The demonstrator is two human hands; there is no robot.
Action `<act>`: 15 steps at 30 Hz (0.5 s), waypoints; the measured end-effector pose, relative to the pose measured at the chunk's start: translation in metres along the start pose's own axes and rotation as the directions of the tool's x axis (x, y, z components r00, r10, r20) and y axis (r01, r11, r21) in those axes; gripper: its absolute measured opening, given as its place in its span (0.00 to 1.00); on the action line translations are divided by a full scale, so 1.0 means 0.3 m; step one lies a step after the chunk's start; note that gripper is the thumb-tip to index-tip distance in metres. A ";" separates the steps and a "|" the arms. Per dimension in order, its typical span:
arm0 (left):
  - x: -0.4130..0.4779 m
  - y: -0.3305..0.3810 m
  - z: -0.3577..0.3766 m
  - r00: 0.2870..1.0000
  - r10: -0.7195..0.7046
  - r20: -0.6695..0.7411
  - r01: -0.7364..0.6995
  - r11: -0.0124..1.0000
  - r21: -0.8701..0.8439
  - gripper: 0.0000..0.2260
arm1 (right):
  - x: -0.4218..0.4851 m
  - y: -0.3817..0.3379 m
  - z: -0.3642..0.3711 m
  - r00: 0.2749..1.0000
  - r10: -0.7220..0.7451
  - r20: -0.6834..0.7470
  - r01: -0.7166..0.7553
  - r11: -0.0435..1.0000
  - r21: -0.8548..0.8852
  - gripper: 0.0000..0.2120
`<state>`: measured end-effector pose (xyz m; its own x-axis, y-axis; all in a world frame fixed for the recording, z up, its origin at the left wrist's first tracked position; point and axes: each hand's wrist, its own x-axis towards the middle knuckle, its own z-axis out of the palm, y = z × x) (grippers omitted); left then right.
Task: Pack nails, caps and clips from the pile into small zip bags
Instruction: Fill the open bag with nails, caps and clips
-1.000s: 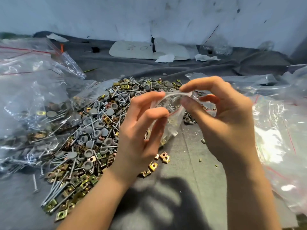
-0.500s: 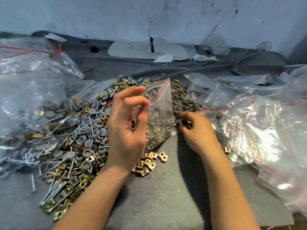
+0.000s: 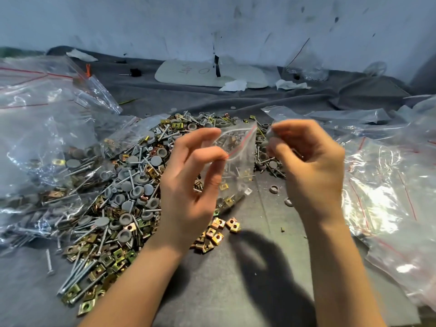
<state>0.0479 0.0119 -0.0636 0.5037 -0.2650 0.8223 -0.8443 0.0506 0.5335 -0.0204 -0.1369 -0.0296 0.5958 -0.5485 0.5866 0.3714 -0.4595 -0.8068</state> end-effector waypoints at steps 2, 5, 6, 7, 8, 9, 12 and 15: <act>-0.004 0.005 0.002 0.998 0.037 0.040 -0.037 0.999 -0.007 0.04 | -0.006 -0.077 0.007 0.994 -0.101 0.034 0.097 0.990 0.106 0.10; -0.011 0.008 0.002 0.994 0.073 0.082 -0.069 0.996 -0.050 0.05 | -0.020 -0.131 0.027 0.963 -0.242 0.118 0.255 0.961 -0.110 0.04; -0.011 0.007 0.002 0.993 0.078 0.084 -0.074 0.996 -0.052 0.05 | -0.022 -0.135 0.031 0.952 -0.268 0.148 0.296 0.930 -0.216 0.03; -0.010 0.006 0.000 0.994 0.076 0.080 -0.072 0.996 -0.051 0.06 | -0.024 -0.133 0.032 0.947 -0.282 0.152 0.316 0.903 -0.291 0.02; -0.009 0.004 0.000 0.995 0.069 0.068 -0.066 0.997 -0.045 0.06 | -0.023 -0.128 0.029 0.948 -0.289 0.133 0.317 0.894 -0.318 0.03; -0.007 0.002 0.000 0.997 0.060 0.049 -0.058 0.998 -0.036 0.05 | -0.020 -0.122 0.024 0.954 -0.286 0.091 0.300 0.903 -0.308 0.03; -0.001 -0.006 0.004 1.000 -0.002 -0.021 0.001 0.999 -0.039 0.05 | 0.000 -0.080 -0.004 0.985 -0.155 -0.079 0.134 0.965 -0.225 0.03; -0.001 -0.012 0.006 0.997 -0.051 -0.062 0.047 0.997 -0.059 0.05 | 0.015 0.020 -0.042 0.981 0.196 0.007 -0.173 0.883 -0.436 0.07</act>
<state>0.0504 0.0100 -0.0662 0.5561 -0.2068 0.8050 -0.8075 0.0950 0.5822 -0.0244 -0.1510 -0.0309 0.6621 -0.6229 0.4167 -0.0858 -0.6154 -0.7835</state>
